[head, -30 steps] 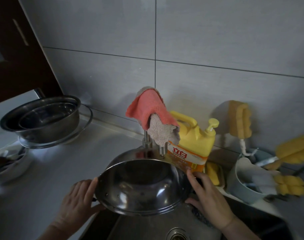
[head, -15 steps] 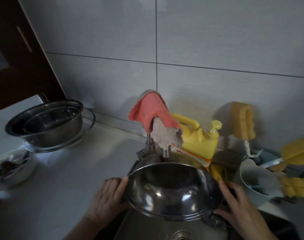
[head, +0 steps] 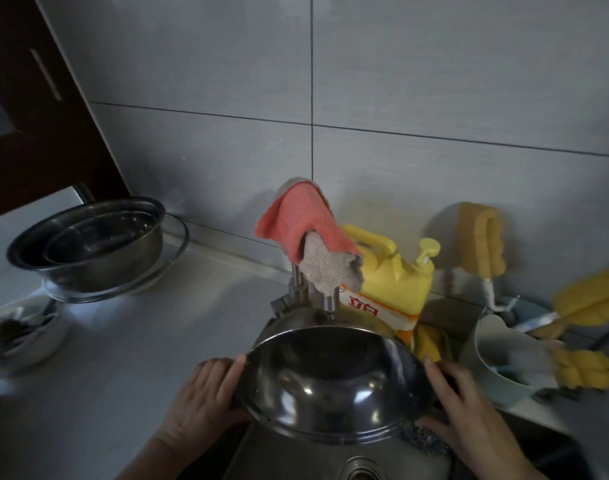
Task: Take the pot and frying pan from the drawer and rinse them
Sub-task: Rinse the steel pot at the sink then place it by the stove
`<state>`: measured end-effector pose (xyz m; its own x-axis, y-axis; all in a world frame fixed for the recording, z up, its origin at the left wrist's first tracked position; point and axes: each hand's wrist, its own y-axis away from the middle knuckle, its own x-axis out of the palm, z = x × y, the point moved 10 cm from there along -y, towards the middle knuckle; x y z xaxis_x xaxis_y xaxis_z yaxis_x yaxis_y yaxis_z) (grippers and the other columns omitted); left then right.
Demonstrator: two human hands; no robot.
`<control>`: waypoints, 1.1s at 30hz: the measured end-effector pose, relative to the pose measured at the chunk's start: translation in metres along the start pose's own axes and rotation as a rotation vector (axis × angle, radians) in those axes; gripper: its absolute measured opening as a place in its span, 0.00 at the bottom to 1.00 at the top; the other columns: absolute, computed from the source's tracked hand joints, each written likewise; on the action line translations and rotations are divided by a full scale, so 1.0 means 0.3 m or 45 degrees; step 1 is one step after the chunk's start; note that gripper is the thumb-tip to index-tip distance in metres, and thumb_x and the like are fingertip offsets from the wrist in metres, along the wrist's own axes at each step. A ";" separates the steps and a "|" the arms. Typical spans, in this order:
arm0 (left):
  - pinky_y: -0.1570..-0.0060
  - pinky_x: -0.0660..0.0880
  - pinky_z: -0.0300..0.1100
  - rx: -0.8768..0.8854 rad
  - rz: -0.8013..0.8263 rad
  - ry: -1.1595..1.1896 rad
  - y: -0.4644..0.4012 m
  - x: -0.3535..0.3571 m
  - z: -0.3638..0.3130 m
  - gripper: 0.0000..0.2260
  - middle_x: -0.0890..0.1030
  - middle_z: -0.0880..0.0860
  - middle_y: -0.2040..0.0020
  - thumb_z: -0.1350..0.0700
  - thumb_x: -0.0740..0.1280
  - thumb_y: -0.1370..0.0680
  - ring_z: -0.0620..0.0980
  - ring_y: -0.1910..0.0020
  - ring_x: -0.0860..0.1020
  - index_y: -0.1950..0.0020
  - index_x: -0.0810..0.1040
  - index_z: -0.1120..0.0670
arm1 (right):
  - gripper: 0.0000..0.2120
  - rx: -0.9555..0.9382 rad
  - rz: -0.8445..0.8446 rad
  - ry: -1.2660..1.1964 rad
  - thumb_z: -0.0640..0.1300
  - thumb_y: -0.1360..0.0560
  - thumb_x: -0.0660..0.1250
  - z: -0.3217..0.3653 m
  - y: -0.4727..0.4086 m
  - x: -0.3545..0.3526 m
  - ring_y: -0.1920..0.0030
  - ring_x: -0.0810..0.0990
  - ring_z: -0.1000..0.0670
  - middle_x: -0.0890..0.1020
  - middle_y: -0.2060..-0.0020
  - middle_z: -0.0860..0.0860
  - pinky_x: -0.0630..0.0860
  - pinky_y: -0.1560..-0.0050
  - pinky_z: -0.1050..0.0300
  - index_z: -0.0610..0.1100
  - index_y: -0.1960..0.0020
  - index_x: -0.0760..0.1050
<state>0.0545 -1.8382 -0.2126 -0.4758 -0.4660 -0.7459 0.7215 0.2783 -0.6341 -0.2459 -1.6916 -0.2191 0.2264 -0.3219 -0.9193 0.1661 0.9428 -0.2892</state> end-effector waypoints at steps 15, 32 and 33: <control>0.46 0.67 0.45 -0.144 -0.103 -0.074 0.087 -0.114 0.132 0.35 0.79 0.64 0.57 0.37 0.63 0.24 0.61 0.55 0.73 0.32 0.62 0.64 | 0.66 -0.300 -0.060 -0.060 0.50 0.45 0.85 0.196 -0.100 0.027 0.44 0.76 0.50 0.70 0.40 0.45 0.80 0.49 0.57 0.48 0.20 0.45; 0.51 0.69 0.49 0.141 0.013 0.071 -0.111 0.043 -0.133 0.38 0.74 0.60 0.51 0.39 0.66 0.28 0.58 0.55 0.72 0.29 0.60 0.63 | 0.77 0.121 0.030 -0.018 0.45 0.58 0.88 -0.124 0.100 -0.063 0.45 0.75 0.47 0.71 0.42 0.44 0.82 0.61 0.51 0.53 0.20 0.46; 0.51 0.69 0.49 0.133 0.011 0.074 -0.101 0.035 -0.123 0.38 0.74 0.61 0.50 0.39 0.67 0.28 0.58 0.55 0.72 0.29 0.60 0.63 | 0.76 0.118 0.045 -0.022 0.46 0.58 0.88 -0.115 0.093 -0.056 0.46 0.77 0.46 0.71 0.42 0.44 0.82 0.61 0.52 0.53 0.20 0.46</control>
<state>0.0091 -1.8204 -0.2087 -0.4954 -0.4133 -0.7640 0.7729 0.1918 -0.6049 -0.2783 -1.6570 -0.2209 0.2501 -0.2905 -0.9236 0.2455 0.9418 -0.2297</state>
